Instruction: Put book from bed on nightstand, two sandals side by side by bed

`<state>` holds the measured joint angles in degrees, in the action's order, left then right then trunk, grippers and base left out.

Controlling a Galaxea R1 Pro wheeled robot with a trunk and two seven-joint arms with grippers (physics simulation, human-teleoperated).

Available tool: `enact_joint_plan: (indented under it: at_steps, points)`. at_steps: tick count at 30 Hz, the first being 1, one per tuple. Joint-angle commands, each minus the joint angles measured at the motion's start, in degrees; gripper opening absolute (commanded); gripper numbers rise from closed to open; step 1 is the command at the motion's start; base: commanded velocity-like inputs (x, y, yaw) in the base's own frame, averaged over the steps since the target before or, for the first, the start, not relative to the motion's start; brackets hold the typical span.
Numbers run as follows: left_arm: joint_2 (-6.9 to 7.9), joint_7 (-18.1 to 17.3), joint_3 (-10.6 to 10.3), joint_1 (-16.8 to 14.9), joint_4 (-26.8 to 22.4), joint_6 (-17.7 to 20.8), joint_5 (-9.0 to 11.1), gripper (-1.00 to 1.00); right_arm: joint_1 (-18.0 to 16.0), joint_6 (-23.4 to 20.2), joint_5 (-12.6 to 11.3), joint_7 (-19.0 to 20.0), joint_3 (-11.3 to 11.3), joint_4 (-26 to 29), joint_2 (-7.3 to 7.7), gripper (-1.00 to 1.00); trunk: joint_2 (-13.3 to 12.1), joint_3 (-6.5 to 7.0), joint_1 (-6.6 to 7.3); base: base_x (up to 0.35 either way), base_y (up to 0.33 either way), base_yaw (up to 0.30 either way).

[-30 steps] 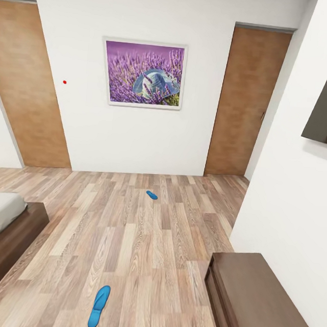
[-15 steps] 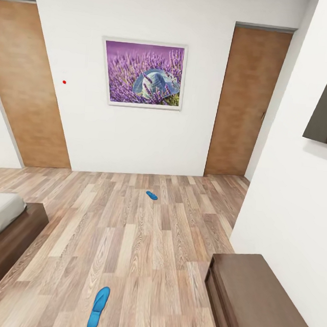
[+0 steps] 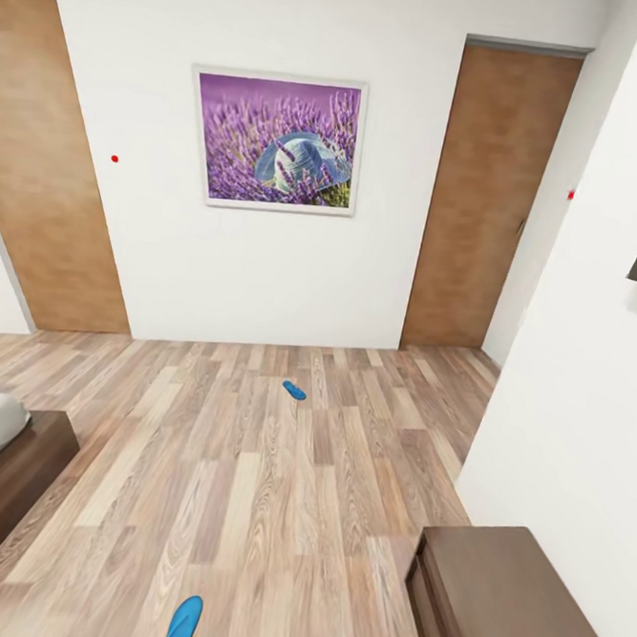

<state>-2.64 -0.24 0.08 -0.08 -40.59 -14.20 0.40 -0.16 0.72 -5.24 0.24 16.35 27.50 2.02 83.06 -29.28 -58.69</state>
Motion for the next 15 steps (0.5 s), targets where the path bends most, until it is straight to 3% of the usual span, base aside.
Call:
enact_joint_plan:
  at_steps: [1, 8, 15]
  points:
    - [0.0, -0.02, 0.01, 0.01, -0.01, -0.13, 0.04, 1.0, -0.02, 0.07, -0.56, 0.01, 0.0, 0.01, 0.0, 1.0, 0.02, -0.05, -0.03, 0.33, 0.0, 0.0]
    - [-0.01, -0.02, 0.01, 0.02, -0.01, -0.13, 0.04, 1.0, -0.02, 0.07, -0.56, 0.02, 0.05, 0.01, 0.0, 1.0, 0.02, -0.05, -0.03, 0.301, 0.0, 0.0]
    - [0.0, -0.02, 0.01, 0.03, -0.01, -0.13, 0.04, 1.0, -0.02, 0.07, -0.56, 0.03, 0.01, 0.01, 0.0, 1.0, 0.02, -0.05, -0.03, 0.121, 0.0, 0.0]
